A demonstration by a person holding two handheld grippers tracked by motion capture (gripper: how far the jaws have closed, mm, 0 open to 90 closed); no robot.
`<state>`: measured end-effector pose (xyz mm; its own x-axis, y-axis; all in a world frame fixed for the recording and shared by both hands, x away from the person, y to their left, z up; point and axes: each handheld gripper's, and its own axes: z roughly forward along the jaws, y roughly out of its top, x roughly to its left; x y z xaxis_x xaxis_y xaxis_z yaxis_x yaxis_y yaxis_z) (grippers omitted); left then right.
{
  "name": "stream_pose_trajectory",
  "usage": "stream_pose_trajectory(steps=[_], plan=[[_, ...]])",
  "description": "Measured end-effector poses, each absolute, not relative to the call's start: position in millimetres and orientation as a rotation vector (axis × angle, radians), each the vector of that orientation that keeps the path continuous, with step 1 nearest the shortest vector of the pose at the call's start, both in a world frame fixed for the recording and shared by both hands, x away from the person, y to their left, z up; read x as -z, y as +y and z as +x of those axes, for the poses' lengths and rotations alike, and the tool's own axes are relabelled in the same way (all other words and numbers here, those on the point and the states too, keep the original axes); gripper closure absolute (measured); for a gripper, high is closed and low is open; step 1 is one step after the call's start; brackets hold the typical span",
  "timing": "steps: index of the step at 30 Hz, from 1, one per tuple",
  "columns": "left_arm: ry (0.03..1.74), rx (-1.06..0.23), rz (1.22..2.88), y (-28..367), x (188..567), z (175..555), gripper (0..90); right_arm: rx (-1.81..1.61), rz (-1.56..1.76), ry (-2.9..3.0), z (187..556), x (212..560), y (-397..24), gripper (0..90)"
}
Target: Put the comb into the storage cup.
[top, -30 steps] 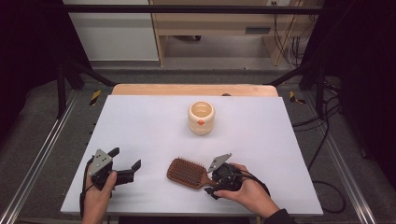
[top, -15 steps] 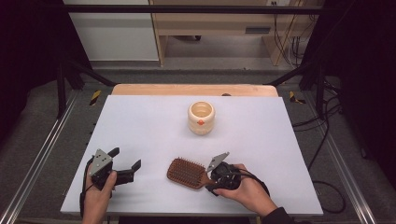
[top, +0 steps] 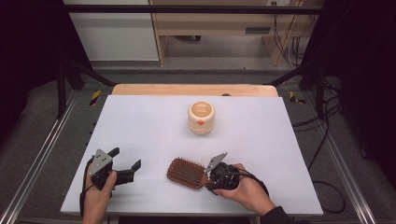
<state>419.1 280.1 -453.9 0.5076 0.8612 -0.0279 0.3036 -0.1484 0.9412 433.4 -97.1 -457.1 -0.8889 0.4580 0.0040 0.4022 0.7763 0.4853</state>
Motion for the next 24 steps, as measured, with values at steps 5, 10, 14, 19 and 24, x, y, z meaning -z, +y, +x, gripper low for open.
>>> stream_pose_trajectory(steps=[5,10,14,19,24], plan=[[0.994,-0.665,1.703,280.0,453.9,419.2,2.1,-0.732,0.681,2.857,433.6,458.0,-96.4,61.2],[0.994,-0.666,1.703,280.2,453.7,419.1,2.1,-0.725,0.664,2.862,434.0,457.7,-95.9,64.5],[0.995,-0.666,1.703,280.1,453.7,419.3,2.1,-0.697,0.657,2.866,434.1,457.0,-94.3,67.8],[0.993,-0.666,1.708,278.9,453.8,419.4,2.1,-0.646,0.633,2.890,435.3,455.4,-91.3,70.1],[0.991,-0.666,1.710,278.6,453.6,419.1,2.1,-0.604,0.635,2.912,437.1,454.1,-87.6,71.9]])
